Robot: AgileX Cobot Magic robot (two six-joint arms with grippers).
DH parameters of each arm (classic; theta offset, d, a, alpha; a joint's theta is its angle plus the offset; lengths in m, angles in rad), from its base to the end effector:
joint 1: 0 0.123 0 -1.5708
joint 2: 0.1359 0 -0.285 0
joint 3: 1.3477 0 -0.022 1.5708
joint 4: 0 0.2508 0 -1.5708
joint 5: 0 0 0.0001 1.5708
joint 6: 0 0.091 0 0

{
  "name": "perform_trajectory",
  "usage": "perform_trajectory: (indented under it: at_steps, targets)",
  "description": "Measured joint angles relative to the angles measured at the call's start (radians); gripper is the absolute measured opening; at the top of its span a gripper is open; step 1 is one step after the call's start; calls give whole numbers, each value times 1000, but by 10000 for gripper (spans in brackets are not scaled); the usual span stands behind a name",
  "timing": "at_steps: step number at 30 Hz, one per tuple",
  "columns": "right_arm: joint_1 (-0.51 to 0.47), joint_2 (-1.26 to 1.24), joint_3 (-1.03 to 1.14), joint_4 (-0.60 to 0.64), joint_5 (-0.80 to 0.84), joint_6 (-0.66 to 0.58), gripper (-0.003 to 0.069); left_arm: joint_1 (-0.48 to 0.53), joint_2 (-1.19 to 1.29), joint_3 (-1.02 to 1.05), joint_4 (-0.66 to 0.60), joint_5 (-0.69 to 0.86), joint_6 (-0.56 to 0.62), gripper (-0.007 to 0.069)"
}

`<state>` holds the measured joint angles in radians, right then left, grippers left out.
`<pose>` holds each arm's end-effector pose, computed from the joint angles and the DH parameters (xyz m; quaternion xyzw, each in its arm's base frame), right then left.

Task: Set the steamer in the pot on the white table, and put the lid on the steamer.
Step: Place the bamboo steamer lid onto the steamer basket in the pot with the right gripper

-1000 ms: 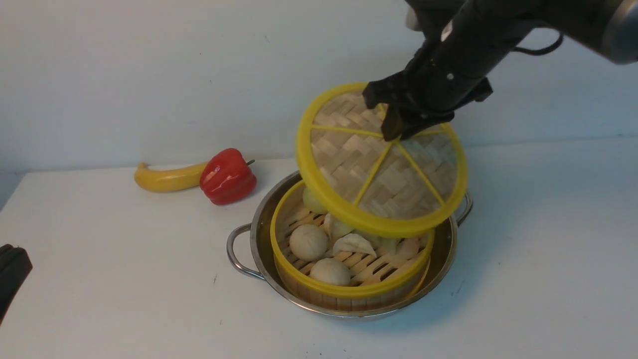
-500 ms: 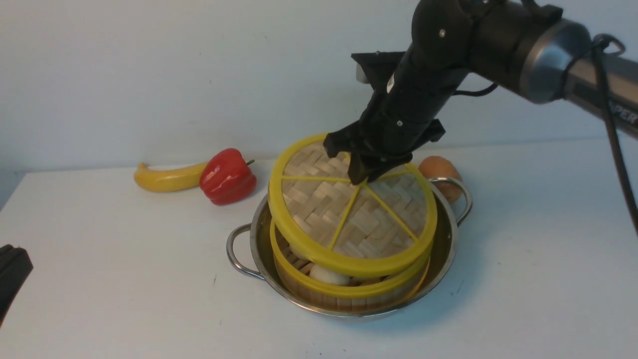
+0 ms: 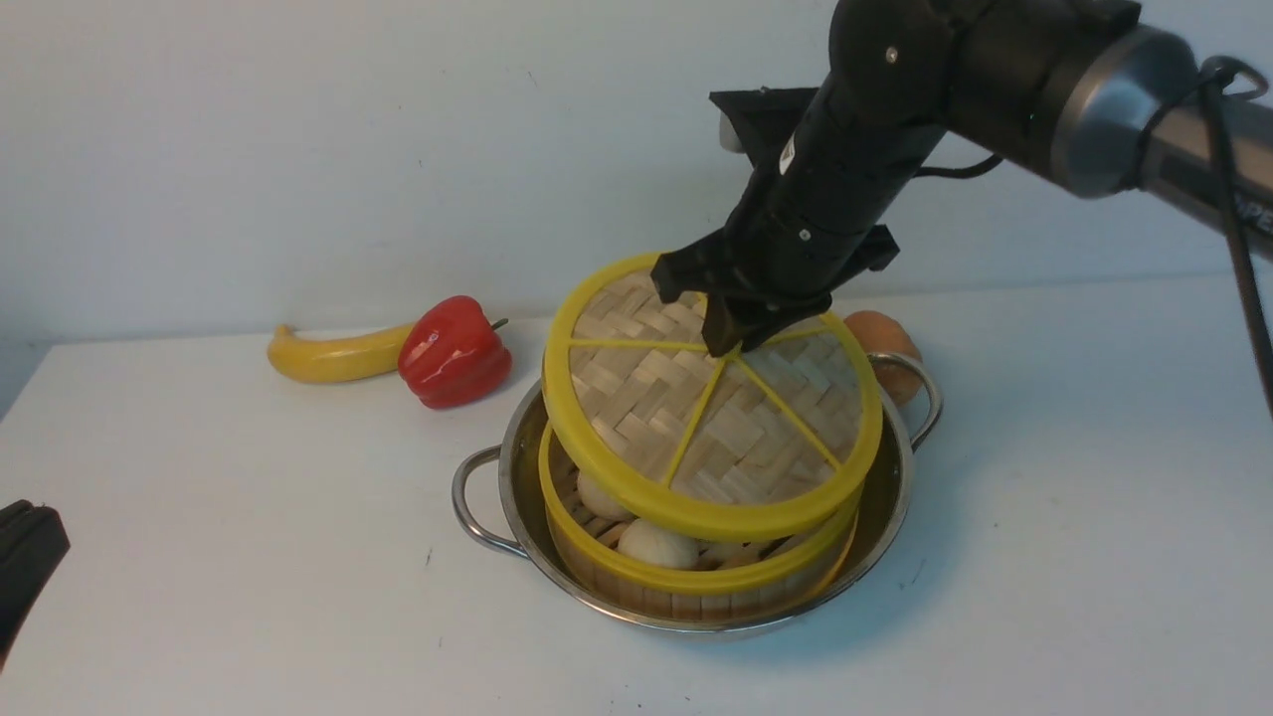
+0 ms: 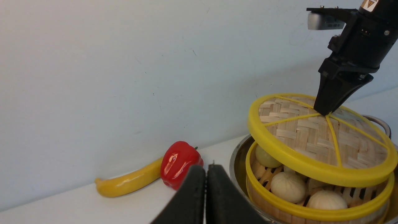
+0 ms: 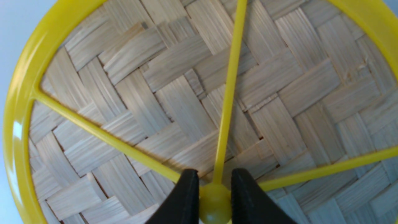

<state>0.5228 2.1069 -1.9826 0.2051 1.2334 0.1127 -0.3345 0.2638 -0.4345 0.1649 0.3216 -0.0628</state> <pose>0.3861 0.2427 0.2736 -0.1816 0.9668 0.1420 0.1099 0.0630 -0.0169 0.3136 0.1372 0.7148 -0.0636 0.6828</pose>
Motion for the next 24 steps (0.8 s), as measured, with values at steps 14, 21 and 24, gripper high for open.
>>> perform_trajectory:
  at_steps: [14, 21, 24]
  targets:
    - [0, -3, 80, 3, 5, -3, 144, 0, 0, 0, 0, 0, 0, 0]
    - [0, -3, 80, 14, 5, -26, 144, 0, 0, 0, 0, 0, 0, 0]
    - [0, -3, 80, 22, 5, -30, 144, 0, 0, 0, 0, 0, 0, 0]
